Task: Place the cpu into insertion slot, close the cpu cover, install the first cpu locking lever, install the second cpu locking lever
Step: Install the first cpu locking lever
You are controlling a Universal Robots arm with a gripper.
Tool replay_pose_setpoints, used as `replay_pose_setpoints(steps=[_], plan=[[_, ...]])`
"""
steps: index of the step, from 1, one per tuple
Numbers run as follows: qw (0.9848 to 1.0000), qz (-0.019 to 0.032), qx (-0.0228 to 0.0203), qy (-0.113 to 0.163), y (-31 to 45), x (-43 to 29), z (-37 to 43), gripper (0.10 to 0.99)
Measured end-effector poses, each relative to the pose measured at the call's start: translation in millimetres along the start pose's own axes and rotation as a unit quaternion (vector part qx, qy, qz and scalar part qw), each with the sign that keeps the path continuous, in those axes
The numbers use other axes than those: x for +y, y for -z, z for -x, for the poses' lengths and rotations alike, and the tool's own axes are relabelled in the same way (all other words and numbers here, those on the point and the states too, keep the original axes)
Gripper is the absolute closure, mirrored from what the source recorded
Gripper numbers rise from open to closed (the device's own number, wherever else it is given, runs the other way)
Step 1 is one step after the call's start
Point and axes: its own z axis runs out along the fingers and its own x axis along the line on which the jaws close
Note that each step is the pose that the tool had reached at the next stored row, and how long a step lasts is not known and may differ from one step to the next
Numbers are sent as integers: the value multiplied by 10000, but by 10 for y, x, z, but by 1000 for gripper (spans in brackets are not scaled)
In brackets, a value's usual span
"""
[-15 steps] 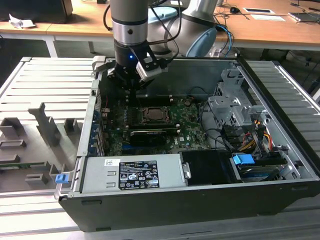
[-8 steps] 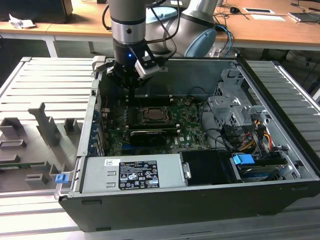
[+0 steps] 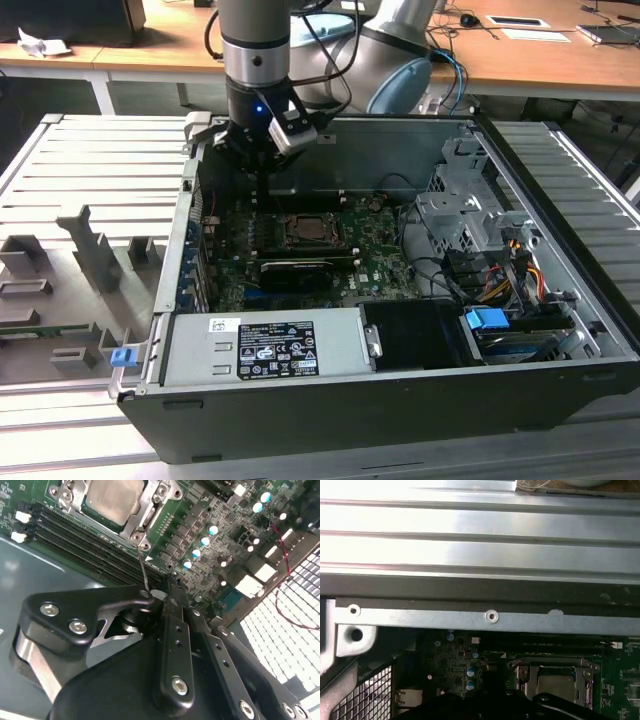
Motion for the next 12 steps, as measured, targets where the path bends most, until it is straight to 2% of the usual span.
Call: replay_pose_setpoints(steps=[3, 9, 12], plan=[[10000, 0, 1, 1, -10, 4, 82, 980], [10000, 0, 17, -1, -40, 8, 380, 980], [10000, 4, 18, 0, -75, 4, 461, 980]])
